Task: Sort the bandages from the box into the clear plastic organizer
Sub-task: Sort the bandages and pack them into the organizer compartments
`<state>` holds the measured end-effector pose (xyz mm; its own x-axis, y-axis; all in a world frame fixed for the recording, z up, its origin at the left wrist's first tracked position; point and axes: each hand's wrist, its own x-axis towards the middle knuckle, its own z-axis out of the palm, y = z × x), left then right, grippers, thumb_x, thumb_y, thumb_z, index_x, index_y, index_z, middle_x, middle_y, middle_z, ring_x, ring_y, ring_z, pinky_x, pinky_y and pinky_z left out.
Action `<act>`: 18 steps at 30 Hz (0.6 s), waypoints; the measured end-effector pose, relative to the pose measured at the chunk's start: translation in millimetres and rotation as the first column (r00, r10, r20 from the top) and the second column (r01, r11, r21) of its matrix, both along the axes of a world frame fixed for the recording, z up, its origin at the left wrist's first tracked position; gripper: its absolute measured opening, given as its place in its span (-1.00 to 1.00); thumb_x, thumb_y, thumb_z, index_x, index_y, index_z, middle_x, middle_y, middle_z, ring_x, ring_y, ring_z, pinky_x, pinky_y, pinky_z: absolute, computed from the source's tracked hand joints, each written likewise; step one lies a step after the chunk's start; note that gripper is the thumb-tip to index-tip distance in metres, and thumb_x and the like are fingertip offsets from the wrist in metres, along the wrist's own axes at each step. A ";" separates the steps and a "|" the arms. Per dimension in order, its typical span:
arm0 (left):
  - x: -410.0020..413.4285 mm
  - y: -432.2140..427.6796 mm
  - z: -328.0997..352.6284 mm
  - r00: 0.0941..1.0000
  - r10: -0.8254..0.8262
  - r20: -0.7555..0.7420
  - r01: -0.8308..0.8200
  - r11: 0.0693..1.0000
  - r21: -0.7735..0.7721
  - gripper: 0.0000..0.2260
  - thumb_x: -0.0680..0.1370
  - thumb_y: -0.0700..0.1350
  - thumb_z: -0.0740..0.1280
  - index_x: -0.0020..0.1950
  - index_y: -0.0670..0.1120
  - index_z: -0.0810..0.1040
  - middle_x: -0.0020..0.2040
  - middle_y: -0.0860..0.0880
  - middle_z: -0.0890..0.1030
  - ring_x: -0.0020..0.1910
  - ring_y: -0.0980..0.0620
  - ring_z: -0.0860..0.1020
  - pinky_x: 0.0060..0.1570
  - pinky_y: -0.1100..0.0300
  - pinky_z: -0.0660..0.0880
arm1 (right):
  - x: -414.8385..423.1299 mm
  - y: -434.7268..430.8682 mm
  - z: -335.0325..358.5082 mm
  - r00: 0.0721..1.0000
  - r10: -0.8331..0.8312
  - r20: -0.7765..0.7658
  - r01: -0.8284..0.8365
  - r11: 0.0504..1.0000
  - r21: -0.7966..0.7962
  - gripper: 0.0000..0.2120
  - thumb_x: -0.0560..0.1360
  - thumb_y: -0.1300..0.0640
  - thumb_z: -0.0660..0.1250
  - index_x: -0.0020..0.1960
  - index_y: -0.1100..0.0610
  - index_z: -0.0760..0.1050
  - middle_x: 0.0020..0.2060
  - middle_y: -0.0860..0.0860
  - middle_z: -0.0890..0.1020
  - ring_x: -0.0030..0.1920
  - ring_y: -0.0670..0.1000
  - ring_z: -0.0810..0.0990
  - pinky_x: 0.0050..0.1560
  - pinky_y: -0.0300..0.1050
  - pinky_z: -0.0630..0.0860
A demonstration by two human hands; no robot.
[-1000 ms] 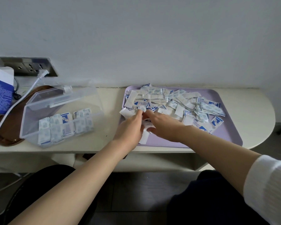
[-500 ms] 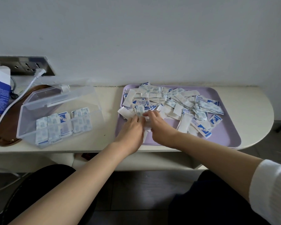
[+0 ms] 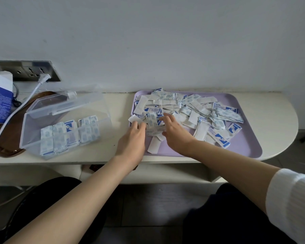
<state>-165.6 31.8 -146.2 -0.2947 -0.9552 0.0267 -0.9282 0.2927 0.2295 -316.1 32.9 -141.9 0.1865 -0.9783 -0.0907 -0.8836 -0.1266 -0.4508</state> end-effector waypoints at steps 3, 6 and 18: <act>-1.2 2.5 -5.1 0.998 -0.060 -0.007 0.060 0.998 0.031 -0.75 0.54 -0.33 0.19 0.21 -0.19 0.31 0.20 -0.15 0.32 0.14 -0.12 0.41 -0.08 0.13 0.38 | 7.2 2.2 1.2 0.998 0.062 -0.007 -0.062 0.997 0.043 -0.34 0.43 0.54 0.05 0.48 0.29 -0.02 0.48 0.17 -0.03 0.51 0.10 0.01 0.40 -0.21 0.10; -2.3 1.1 -13.5 0.991 -0.119 0.063 0.119 0.993 0.014 -0.74 0.61 -0.24 0.10 0.29 -0.21 0.32 0.22 -0.20 0.34 0.17 -0.14 0.37 0.15 0.08 0.35 | 12.9 5.2 1.3 0.991 0.129 -0.028 -0.126 0.988 0.089 -0.29 0.38 0.56 0.04 0.49 0.28 -0.04 0.49 0.18 -0.08 0.52 0.10 -0.02 0.39 -0.20 0.11; -0.3 9.7 0.6 1.000 -0.024 -0.017 0.022 0.996 -0.081 -0.78 0.54 -0.34 0.13 0.16 -0.16 0.26 0.14 -0.09 0.41 0.01 -0.10 0.51 -0.29 0.18 0.27 | -2.6 -2.5 -4.1 0.980 0.084 -0.182 -0.131 0.956 -0.262 -0.79 0.57 0.33 0.15 0.12 0.19 0.47 0.11 0.08 0.49 0.11 0.09 0.44 -0.01 -0.15 0.39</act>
